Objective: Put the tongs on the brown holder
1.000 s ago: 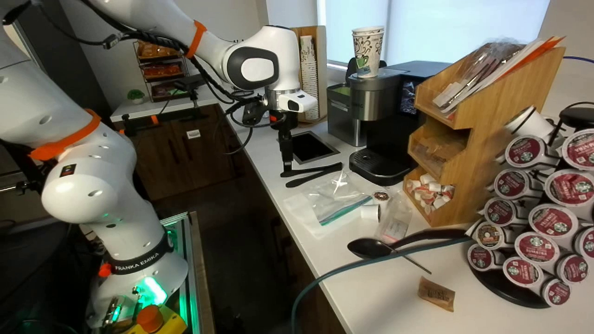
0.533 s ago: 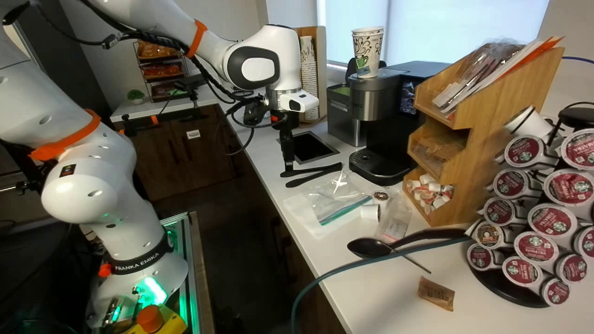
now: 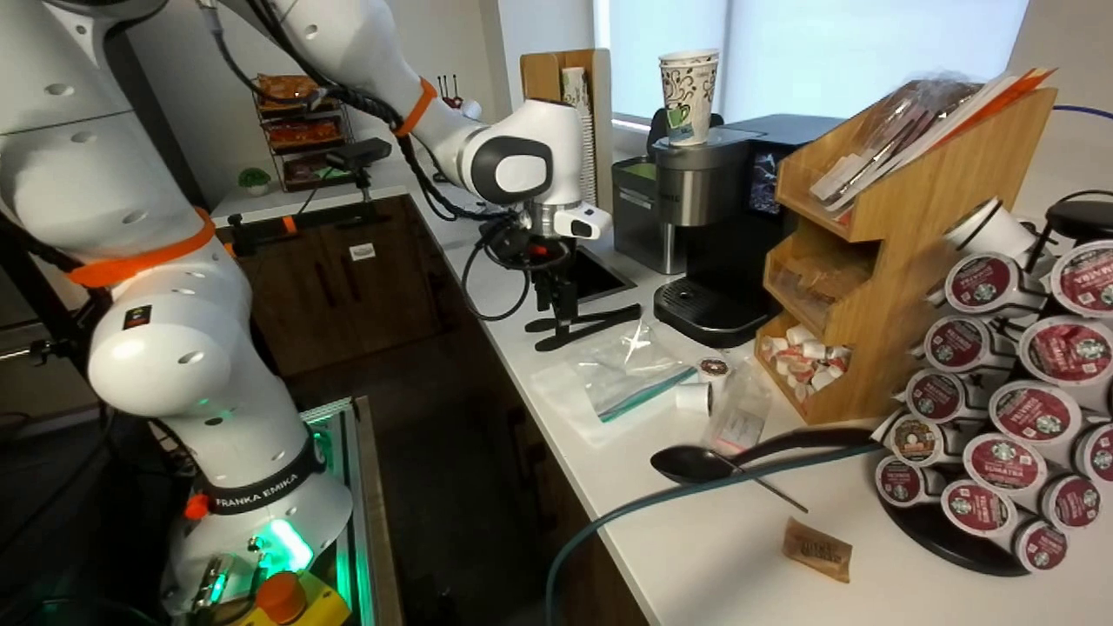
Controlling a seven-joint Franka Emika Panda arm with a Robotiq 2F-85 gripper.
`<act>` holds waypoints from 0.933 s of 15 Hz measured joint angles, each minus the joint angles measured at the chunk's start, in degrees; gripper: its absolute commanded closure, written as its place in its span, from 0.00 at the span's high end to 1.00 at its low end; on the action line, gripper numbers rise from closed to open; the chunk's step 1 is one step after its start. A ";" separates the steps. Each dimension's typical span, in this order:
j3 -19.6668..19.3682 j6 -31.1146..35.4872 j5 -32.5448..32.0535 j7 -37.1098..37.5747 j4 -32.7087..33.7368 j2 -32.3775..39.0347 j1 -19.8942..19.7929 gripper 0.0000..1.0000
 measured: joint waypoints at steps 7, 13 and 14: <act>0.55 7.56 -0.35 1.94 6.52 10.79 1.99 1.00; 0.31 7.56 -0.79 2.43 7.41 11.57 2.43 1.00; 0.20 7.56 -1.34 2.78 7.41 11.59 2.43 1.00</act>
